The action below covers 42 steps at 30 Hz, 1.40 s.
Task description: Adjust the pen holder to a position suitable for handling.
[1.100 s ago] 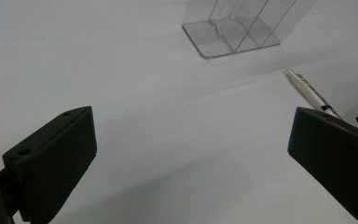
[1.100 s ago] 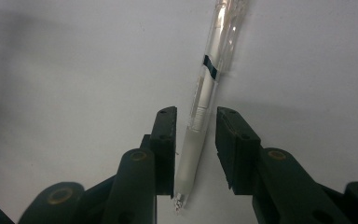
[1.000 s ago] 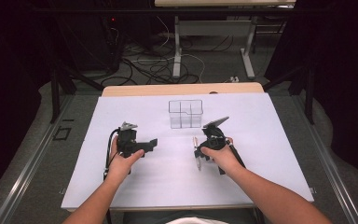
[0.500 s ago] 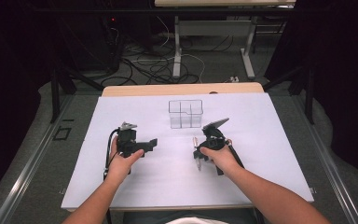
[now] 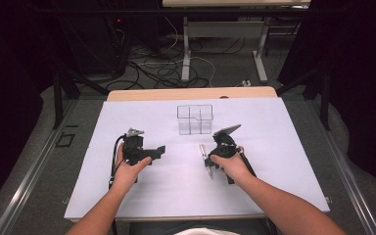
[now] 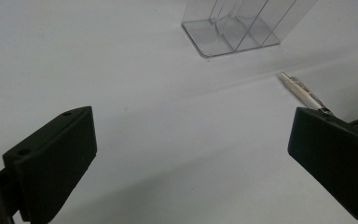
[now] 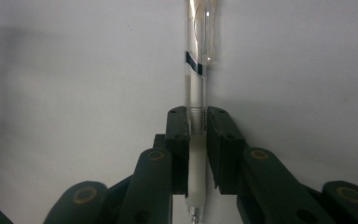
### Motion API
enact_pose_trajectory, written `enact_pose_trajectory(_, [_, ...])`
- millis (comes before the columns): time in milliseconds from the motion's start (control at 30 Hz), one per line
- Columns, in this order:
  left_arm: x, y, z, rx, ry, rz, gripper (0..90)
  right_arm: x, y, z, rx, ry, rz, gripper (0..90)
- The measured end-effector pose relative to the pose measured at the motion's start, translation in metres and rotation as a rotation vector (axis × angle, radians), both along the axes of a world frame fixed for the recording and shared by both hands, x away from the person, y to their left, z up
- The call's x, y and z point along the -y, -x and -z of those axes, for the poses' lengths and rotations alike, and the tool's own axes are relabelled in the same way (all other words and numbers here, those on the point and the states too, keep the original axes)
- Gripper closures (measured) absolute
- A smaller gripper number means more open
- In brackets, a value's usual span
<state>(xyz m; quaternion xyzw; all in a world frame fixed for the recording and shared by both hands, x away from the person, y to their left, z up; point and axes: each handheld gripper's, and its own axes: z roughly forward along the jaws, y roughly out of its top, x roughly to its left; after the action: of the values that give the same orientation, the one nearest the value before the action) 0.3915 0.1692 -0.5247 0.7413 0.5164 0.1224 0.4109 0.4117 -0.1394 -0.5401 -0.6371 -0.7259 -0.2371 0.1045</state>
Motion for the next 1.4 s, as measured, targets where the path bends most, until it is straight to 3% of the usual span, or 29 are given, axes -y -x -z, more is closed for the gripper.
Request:
enact_pose_trajectory(400, [-0.001,-0.001,0.000,0.001,0.004,-0.002,1.4,0.002,-0.001,0.000,-0.035,-0.041,0.036,79.4])
enact_pose_trajectory(467, [-0.001,-0.001,0.000,0.004,0.006,-0.004,1.5,0.002,-0.001,0.000,-0.013,-0.038,0.028,79.4])
enact_pose_trajectory(633, [-0.002,-0.001,-0.001,0.006,0.001,-0.004,1.6,0.004,-0.002,-0.003,-0.019,-0.043,0.010,79.4])
enact_pose_trajectory(667, [-0.002,-0.001,-0.001,0.006,0.001,-0.003,1.8,0.007,-0.002,-0.003,-0.021,-0.035,-0.018,79.5])
enact_pose_trajectory(767, [-0.001,0.000,-0.002,0.017,-0.002,0.008,2.1,0.007,-0.002,-0.002,0.004,-0.072,-0.015,79.4])
enact_pose_trajectory(867, [0.000,0.000,-0.003,0.026,-0.011,0.023,2.5,0.008,-0.003,-0.008,-0.035,-0.063,-0.027,79.5])
enact_pose_trajectory(933, [0.002,0.001,-0.003,0.029,-0.022,0.033,2.7,0.009,-0.003,-0.009,-0.033,-0.076,-0.042,79.5])
enact_pose_trajectory(1033, [0.004,0.002,-0.004,0.040,-0.036,0.059,2.9,0.010,-0.002,-0.013,-0.014,-0.088,-0.077,79.5])
enact_pose_trajectory(1167, [0.009,0.003,-0.003,0.057,-0.058,0.082,3.1,0.010,-0.001,-0.021,0.026,-0.059,-0.149,79.5])
enact_pose_trajectory(1267, [0.011,0.004,-0.004,0.067,-0.080,0.102,3.5,0.010,0.000,-0.028,0.070,-0.003,-0.210,79.5])
enact_pose_trajectory(1367, [0.013,0.005,-0.004,0.076,-0.087,0.115,3.9,0.010,0.000,-0.031,0.121,0.002,-0.241,79.5])
enact_pose_trajectory(1400, [0.014,0.005,-0.004,0.083,-0.088,0.123,4.0,0.009,0.001,-0.033,0.119,0.000,-0.242,79.5])
